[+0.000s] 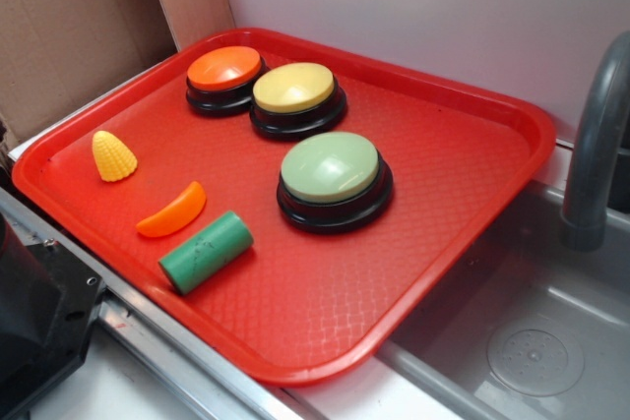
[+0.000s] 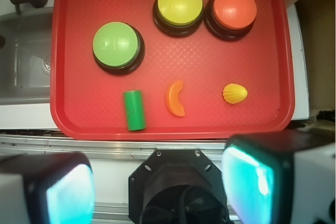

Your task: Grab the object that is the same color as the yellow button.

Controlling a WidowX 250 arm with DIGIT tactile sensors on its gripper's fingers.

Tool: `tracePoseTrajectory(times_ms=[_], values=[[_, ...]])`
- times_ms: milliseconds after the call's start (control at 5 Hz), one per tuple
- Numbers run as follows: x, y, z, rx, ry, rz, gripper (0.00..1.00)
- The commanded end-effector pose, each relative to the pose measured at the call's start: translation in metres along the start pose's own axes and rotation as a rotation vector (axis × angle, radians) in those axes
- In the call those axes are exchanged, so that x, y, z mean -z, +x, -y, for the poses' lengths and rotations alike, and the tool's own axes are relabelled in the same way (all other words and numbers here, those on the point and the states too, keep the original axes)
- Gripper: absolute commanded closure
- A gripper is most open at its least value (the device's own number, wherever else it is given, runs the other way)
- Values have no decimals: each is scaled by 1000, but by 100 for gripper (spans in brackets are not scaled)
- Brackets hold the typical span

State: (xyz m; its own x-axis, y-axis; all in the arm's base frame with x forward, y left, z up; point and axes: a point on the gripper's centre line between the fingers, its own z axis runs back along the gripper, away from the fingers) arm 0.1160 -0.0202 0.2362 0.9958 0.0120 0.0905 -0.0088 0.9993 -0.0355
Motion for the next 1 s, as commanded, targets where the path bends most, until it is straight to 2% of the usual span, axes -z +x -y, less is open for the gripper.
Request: tracePoseTrajectory(times_ms=[0, 400, 600, 800], values=[[0, 0, 0, 0, 0, 0, 0], [28, 9, -34, -248, -59, 74, 0], [52, 20, -53, -406, -68, 103, 0], [78, 31, -75, -514, -25, 127, 0]])
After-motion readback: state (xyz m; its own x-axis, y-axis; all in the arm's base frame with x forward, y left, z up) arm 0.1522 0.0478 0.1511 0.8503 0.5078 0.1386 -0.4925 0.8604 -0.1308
